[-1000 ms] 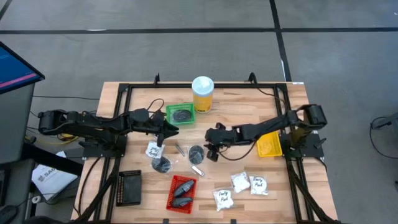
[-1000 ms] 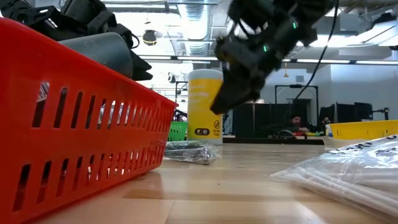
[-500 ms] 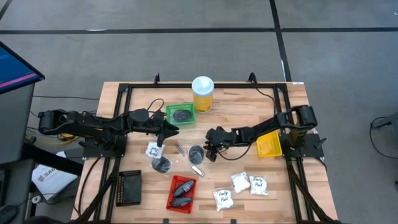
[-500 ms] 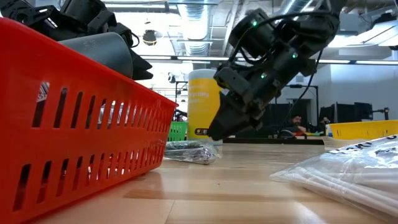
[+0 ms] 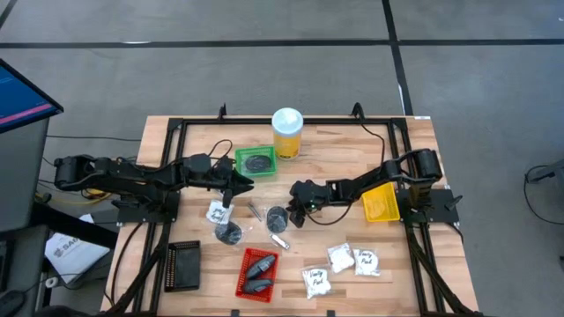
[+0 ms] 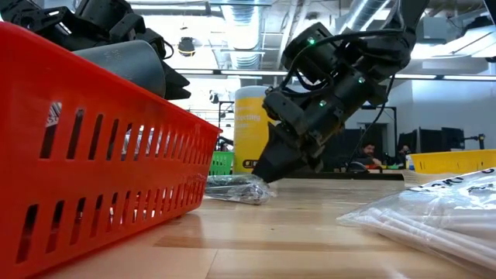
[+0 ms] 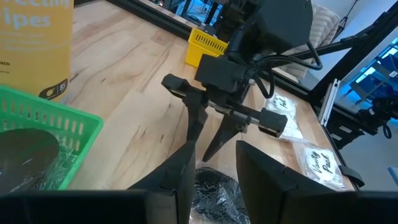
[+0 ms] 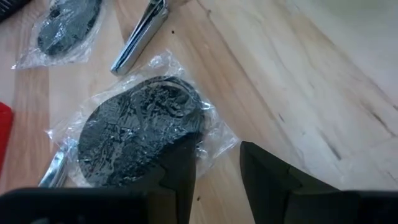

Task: Pick & Place Travel size toiletries
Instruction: Put the black hairbrush into the green bin

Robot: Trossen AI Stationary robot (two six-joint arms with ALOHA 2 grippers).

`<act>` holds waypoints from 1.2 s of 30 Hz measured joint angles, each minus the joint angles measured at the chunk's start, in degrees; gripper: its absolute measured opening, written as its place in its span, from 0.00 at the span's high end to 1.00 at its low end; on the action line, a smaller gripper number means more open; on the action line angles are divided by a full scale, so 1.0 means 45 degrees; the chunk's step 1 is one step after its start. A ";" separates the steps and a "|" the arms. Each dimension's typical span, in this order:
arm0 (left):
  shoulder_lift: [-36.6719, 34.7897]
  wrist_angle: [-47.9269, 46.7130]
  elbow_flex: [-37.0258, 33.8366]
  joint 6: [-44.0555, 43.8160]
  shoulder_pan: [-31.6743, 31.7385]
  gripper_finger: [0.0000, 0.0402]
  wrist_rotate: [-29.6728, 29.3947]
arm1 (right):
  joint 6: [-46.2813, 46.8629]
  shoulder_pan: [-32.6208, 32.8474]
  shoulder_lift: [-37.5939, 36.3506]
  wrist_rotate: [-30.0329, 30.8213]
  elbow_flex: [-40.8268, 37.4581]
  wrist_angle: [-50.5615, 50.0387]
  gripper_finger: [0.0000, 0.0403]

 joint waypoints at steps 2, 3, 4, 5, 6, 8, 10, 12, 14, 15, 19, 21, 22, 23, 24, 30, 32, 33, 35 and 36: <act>-0.0001 0.0007 0.0000 -0.0002 0.0000 0.73 -0.0039 | 0.0153 0.0003 0.0112 0.0000 0.0005 0.0046 0.71; 0.0001 0.0016 0.0000 0.0000 0.0000 0.73 -0.0040 | 0.0246 0.0010 0.0319 0.0009 0.0033 0.0254 0.71; 0.0000 0.0028 0.0000 0.0000 0.0000 0.73 -0.0040 | 0.0294 0.0009 0.0409 0.0019 0.0036 0.0381 0.71; -0.0002 0.0047 0.0000 -0.0001 0.0000 0.73 -0.0039 | 0.0367 0.0000 0.0382 -0.0041 0.0039 0.0341 0.71; -0.0002 0.0056 0.0000 0.0000 0.0000 0.73 -0.0039 | 0.0373 -0.0026 0.0465 -0.0132 0.0029 0.0487 0.71; -0.0002 0.0060 0.0000 -0.0001 0.0000 0.73 -0.0039 | 0.0372 -0.0099 0.0797 -0.0514 0.0110 0.1112 0.71; 0.0002 0.0065 0.0000 -0.0003 0.0000 0.73 -0.0039 | 0.0377 -0.0194 0.0798 -0.0849 0.0095 0.1254 0.71; 0.0002 0.0067 0.0000 0.0000 0.0000 0.73 -0.0039 | 0.0384 -0.0239 0.0871 -0.0899 0.0088 0.1310 0.72; 0.0002 0.0065 0.0000 0.0000 0.0000 0.73 -0.0039 | 0.0388 -0.0252 0.0960 -0.0913 0.0112 0.1390 0.74; -0.0003 0.0065 0.0000 0.0000 0.0000 0.73 -0.0039 | 0.0388 -0.0253 0.0964 -0.0908 0.0102 0.1387 0.75; -0.0001 0.0070 0.0000 -0.0003 0.0004 0.73 -0.0039 | 0.0310 -0.0277 0.1175 -0.0917 0.0112 0.1447 0.90; -0.0002 0.0066 0.0000 0.0000 0.0001 0.73 -0.0039 | 0.0111 -0.0333 0.1198 -0.1056 0.0112 0.1482 0.97; -0.0003 0.0068 0.0000 -0.0002 0.0004 0.73 -0.0038 | 0.0062 -0.0345 0.1198 -0.1158 0.0111 0.1480 0.98; 0.0001 0.0065 0.0000 -0.0001 0.0005 0.73 -0.0039 | 0.0049 -0.0345 0.1202 -0.1185 0.0107 0.1439 0.98; -0.0002 0.0065 0.0000 0.0000 0.0000 0.73 -0.0038 | -0.0016 -0.0345 0.1201 -0.1188 0.0107 0.1393 0.99; 0.0000 0.0064 0.0000 0.0000 0.0001 0.73 -0.0034 | -0.0593 -0.0326 0.0639 -0.1529 0.0040 0.0874 1.00; -0.0003 0.0065 0.0000 0.0000 0.0000 0.73 -0.0034 | -0.0770 -0.0303 0.0362 -0.1565 0.0015 0.0679 1.00; -0.0003 0.0060 0.0000 0.0000 0.0003 0.73 -0.0034 | -0.0845 -0.0293 0.0229 -0.1565 0.0018 0.0692 1.00; -0.0001 0.0060 0.0000 0.0000 0.0001 0.73 -0.0034 | -0.0901 -0.0287 -0.0020 -0.1562 0.0019 0.0720 1.00; 0.0000 0.0060 0.0000 0.0000 0.0003 0.73 -0.0034 | -0.0965 -0.0288 -0.0110 -0.1558 0.0026 0.0759 1.00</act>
